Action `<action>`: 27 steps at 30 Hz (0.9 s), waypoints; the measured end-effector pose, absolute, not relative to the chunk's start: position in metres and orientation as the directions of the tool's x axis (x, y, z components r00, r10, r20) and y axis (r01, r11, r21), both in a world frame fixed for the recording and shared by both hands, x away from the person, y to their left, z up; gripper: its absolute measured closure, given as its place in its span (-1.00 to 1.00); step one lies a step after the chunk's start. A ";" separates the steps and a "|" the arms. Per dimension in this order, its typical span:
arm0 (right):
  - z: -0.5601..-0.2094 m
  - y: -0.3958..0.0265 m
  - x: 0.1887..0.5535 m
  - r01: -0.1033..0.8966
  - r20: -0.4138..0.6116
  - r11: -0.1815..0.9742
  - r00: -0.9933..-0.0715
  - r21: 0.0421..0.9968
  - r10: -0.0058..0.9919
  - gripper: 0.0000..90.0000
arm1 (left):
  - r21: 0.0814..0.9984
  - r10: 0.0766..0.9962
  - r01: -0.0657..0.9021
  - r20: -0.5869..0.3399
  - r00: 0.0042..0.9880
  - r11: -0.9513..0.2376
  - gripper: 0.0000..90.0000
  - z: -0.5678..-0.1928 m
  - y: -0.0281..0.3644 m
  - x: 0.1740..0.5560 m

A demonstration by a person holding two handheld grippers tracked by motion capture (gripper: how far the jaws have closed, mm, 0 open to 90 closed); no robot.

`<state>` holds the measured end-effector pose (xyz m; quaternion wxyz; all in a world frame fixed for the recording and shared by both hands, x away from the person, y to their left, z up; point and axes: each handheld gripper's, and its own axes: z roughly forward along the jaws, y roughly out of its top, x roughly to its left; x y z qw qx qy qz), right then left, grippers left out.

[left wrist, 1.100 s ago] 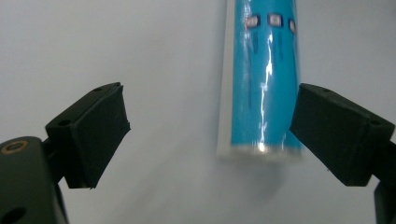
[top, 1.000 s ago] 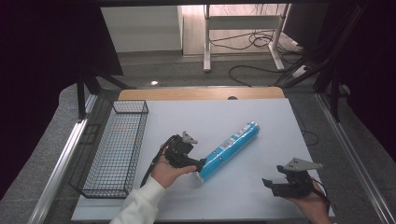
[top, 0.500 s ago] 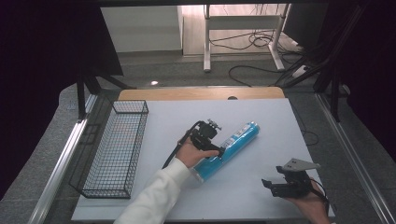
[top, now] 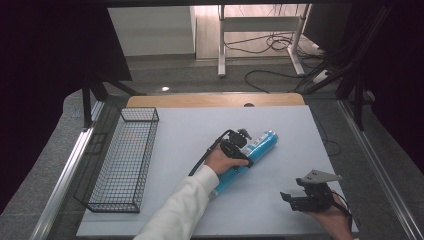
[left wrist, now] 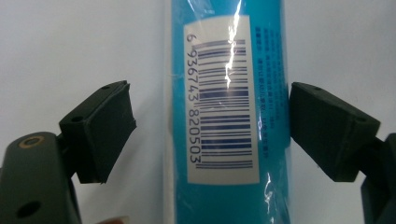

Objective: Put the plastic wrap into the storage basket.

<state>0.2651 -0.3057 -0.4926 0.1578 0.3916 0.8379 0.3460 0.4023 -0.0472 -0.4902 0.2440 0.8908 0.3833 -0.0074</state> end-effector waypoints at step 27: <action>-0.493 -0.314 0.268 0.559 0.004 0.422 -0.605 0.714 0.796 -0.49 | 0.325 0.652 0.697 -0.250 0.716 -0.640 -0.29 -0.491 -0.046 0.412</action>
